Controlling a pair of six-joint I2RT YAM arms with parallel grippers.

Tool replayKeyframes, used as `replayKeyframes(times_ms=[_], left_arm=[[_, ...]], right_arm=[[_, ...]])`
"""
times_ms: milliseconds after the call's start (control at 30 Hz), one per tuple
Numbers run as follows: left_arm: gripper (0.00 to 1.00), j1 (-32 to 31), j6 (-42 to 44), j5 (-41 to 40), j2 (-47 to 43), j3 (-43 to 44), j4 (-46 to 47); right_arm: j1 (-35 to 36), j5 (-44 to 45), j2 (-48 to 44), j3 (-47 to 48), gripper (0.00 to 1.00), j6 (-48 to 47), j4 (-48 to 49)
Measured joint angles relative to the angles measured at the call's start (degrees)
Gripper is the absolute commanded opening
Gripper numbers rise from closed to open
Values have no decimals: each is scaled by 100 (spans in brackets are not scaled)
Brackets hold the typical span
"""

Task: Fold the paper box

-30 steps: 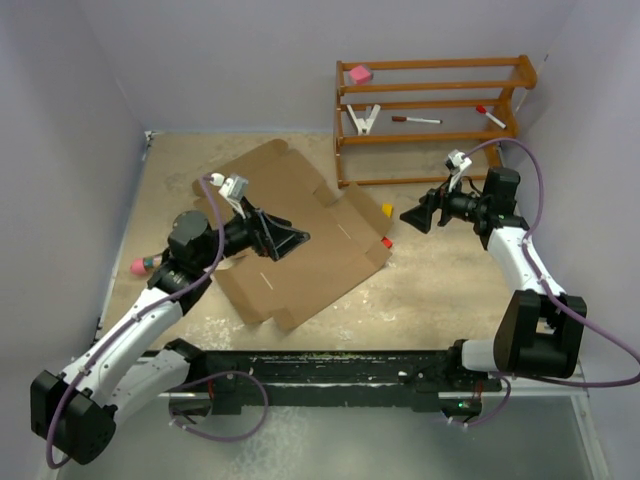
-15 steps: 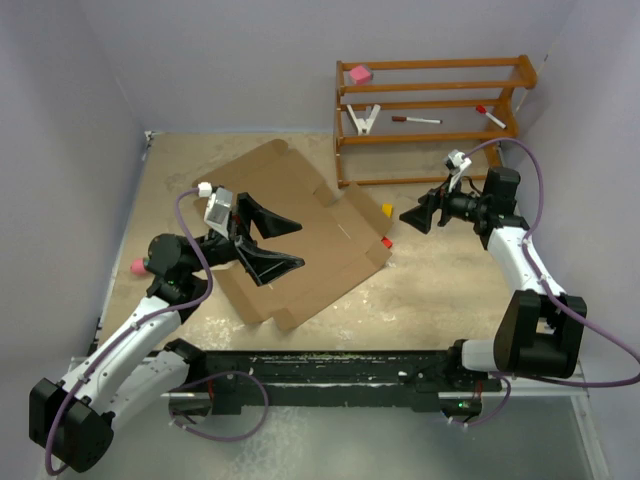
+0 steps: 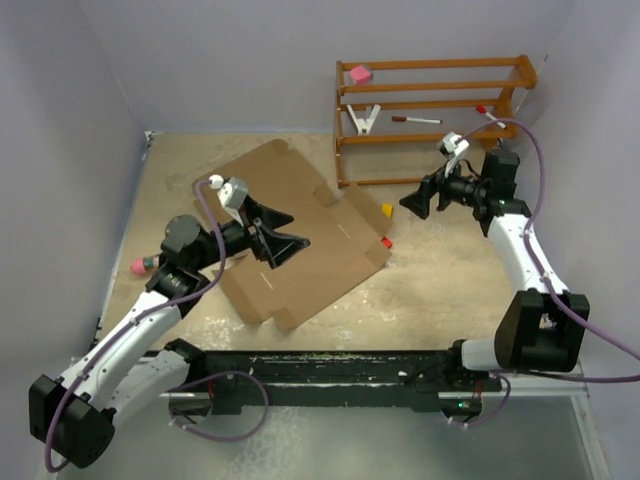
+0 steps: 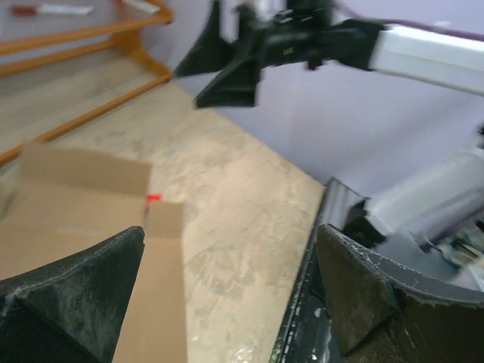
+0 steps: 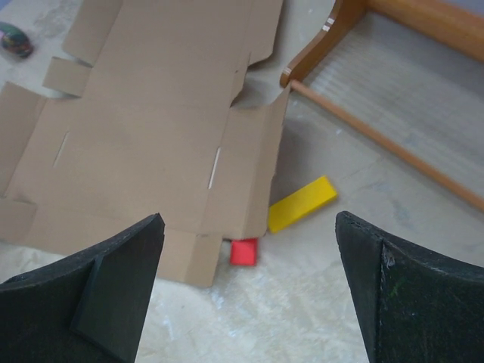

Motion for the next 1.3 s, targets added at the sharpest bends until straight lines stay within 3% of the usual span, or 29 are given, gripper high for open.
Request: replayKeyframes(times_ms=[233,367,533,667,867,1033,1300], left_arm=[[99,210,291,-1370,603,376,-1937],[99,769,129,-1497,557,162,-2286],[98,1919,-376,-1191,450,-131,-2315],[99,2756,-848,-660,511,-306,-2059],[99,4037,-1349,92,1108,-426,-1805],[99,4516,-885,-155,2074,254,-2769],[98,4774,-905,-341,3436,990,-2732]], right_arm=[[608,708,986,1010,92,-98,-162],[752,1038,1759,1207,86,-79,-286],[951,1226,2605,1556,73,-26,-616],[1237,1202,3147,1943,50,11,-820],[1473,1150,3580,2140,2,140,-949],[1451,1143,3526,2129,0,243,-1029],[1429,831,2855,1950,0,269,-999]])
